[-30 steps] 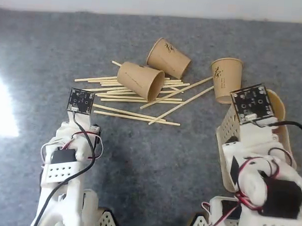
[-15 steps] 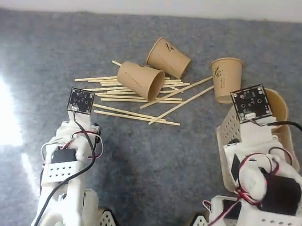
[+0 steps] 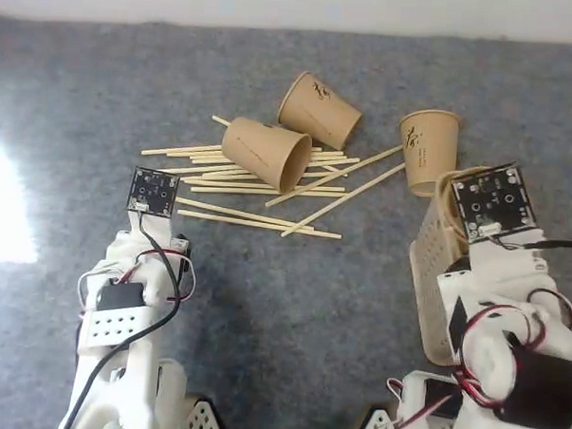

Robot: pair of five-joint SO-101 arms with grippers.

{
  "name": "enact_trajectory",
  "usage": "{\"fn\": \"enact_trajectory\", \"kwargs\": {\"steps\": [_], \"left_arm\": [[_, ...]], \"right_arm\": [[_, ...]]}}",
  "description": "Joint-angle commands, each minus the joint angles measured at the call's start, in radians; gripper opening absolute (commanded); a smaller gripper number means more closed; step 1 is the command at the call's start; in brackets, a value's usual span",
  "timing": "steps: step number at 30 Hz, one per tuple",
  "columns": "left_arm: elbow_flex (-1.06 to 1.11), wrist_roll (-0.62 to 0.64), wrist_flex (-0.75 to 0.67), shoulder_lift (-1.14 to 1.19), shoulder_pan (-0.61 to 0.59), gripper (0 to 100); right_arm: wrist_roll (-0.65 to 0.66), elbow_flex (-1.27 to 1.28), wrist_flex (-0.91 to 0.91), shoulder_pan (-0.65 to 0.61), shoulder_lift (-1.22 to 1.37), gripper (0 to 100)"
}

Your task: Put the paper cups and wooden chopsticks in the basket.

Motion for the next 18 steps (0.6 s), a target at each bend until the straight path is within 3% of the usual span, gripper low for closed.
{"fn": "enact_trajectory", "kwargs": {"steps": [1, 11, 18], "left_arm": [[-0.007, -0.005, -0.021, -0.015, -0.002, 12], [-0.007, -0.005, -0.023, -0.017, 0.000, 12], [-0.007, -0.005, -0.023, -0.017, 0.000, 12]], "right_arm": [[0.011, -0.032, 0.045, 0.005, 0.007, 6.9], [-0.025, 0.025, 0.045, -0.001, 0.005, 6.9], [-0.028, 0.138, 0.044, -0.073, 0.005, 6.9]]}}
